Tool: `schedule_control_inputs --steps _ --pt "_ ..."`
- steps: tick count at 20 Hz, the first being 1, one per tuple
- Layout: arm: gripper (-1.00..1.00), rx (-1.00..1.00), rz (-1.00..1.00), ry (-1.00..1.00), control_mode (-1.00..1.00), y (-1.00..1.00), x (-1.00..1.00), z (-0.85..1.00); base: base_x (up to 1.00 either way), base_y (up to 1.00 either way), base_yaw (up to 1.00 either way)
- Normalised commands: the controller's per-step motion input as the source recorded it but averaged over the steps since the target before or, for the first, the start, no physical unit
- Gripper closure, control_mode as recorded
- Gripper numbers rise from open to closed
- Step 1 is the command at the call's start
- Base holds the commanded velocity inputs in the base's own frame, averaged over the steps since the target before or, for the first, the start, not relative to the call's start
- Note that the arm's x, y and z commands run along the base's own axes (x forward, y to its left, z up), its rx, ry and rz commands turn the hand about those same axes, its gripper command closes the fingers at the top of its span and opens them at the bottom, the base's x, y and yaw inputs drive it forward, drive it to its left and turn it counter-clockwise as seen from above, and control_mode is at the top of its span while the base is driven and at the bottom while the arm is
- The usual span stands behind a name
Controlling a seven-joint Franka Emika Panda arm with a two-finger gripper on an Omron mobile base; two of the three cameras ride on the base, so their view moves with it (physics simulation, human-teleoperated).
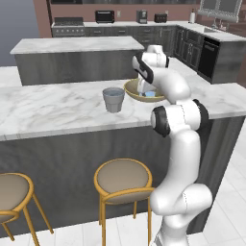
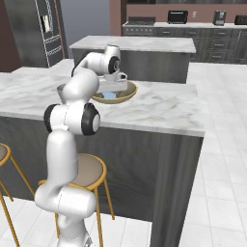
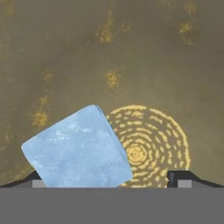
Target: There are four ice cubes in the ice bowl. Place two ice cubes in each glass of water.
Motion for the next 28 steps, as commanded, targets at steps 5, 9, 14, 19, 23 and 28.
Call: schedule_control_inputs --steps 5,9,14,19,23,28 --pt "-1.00 0.00 0.00 0.07 -1.00 0.00 0.00 -0.09 0.00 0.00 0.00" --pt "-1.00 0.00 0.00 0.04 -1.00 0.00 0.00 0.00 0.00 0.00 0.00" --pt "-1.00 0.00 0.00 0.02 -1.00 0.00 0.00 0.00 0.00 0.00 0.00" --pt "-1.00 0.00 0.00 0.00 -1.00 0.00 -0.01 0.00 0.00 0.00 0.00" --pt "-1.00 0.00 -0.02 0.00 -1.00 0.00 -0.09 0.00 0.00 0.00 0.00" --pt "-1.00 0.00 -0.07 0.00 -1.00 -0.05 -0.21 0.00 0.00 0.00 0.00"
